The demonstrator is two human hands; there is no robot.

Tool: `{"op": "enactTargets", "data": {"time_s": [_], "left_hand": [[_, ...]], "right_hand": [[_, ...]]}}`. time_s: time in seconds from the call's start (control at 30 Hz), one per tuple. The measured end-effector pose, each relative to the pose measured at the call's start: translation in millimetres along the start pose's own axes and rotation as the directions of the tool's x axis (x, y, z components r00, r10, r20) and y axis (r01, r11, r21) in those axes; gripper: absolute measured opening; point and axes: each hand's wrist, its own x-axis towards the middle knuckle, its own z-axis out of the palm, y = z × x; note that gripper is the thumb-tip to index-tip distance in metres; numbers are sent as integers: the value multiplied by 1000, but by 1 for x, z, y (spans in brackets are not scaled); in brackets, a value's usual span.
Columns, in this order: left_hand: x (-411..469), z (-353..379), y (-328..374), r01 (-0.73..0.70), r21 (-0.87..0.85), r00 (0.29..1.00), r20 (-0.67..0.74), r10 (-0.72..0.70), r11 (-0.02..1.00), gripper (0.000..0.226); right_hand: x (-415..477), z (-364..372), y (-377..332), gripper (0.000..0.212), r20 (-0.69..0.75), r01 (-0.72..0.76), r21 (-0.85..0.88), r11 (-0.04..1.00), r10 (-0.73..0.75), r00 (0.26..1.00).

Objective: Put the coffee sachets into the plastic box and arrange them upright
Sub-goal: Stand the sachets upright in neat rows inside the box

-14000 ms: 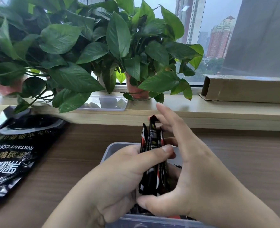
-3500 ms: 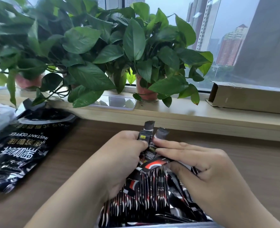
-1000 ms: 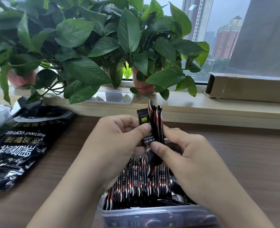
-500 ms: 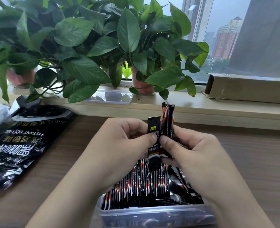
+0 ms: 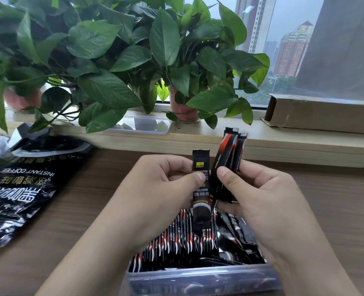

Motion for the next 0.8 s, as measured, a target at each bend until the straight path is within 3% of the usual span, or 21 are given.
{"op": "enactTargets", "data": {"time_s": [0.17, 0.3, 0.5, 0.67, 0.8], "left_hand": [[0, -4, 0, -6, 85, 999, -48, 10, 996, 9], [-1, -7, 0, -48, 366, 971, -201, 129, 929, 19], [-10, 12, 4, -140, 590, 990, 88, 110, 795, 23], [-12, 14, 8, -165, 739, 986, 100, 136, 653, 39], [-13, 14, 9, -207, 773, 974, 104, 203, 599, 33]], "right_hand": [[-1, -1, 0, 27, -134, 78, -154, 985, -99, 986], [0, -6, -1, 27, -250, 167, -255, 952, -232, 940], [-3, 9, 2, 16, -237, 226, -284, 932, -296, 925], [-3, 12, 2, 16, -268, 184, -209, 960, -238, 934], [-3, 14, -1, 20, -299, 160, -134, 978, -194, 934]]}}
